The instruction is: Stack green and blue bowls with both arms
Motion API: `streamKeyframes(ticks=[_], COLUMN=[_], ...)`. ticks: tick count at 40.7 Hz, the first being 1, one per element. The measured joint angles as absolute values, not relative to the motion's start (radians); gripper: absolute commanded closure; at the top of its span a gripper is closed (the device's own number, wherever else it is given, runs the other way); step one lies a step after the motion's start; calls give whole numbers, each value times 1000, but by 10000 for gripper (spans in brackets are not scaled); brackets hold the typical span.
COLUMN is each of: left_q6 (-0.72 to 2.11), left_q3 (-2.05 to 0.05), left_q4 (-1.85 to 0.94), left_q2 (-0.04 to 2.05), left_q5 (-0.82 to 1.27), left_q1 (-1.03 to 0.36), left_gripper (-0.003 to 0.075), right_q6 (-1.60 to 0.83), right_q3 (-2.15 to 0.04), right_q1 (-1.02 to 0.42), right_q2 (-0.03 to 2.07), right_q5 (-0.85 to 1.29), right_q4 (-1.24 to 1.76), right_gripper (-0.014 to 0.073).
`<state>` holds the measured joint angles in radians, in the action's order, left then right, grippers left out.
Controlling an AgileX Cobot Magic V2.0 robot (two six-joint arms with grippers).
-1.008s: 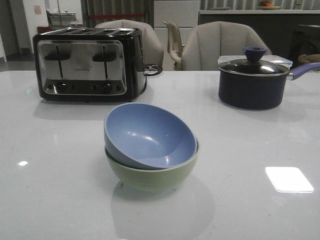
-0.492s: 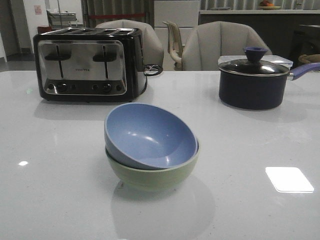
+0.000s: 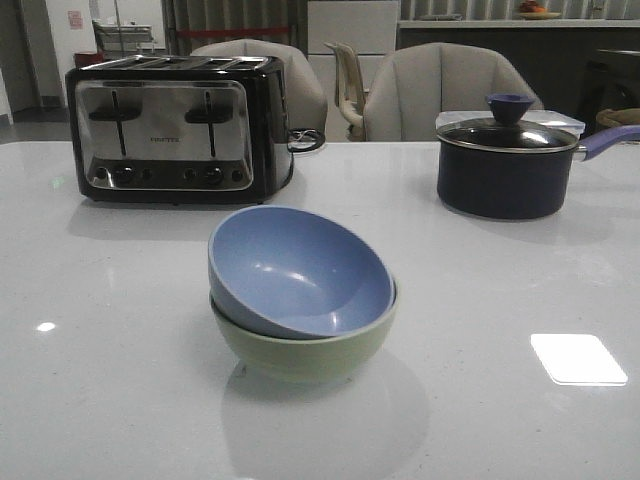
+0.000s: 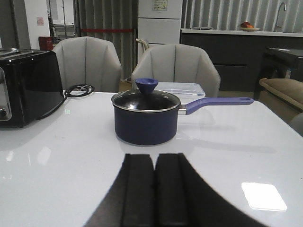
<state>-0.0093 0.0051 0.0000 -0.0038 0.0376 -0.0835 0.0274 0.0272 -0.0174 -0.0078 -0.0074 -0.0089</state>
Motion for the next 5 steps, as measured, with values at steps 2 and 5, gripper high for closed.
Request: streamKeyframes(ticks=[2,5], left_q6=[-9,-9], left_q3=[5,5], left_q4=[0,0], left_q2=[-4,-4], left_q5=[38,38], left_q1=[-84,-84], left_gripper=[619,619], right_q6=[27,27], right_q3=[27,27], right_q1=[-17,-17], right_q2=[-8,-8], right_q5=[-7,-7], right_q4=[-9,-9], right_gripper=[559,559])
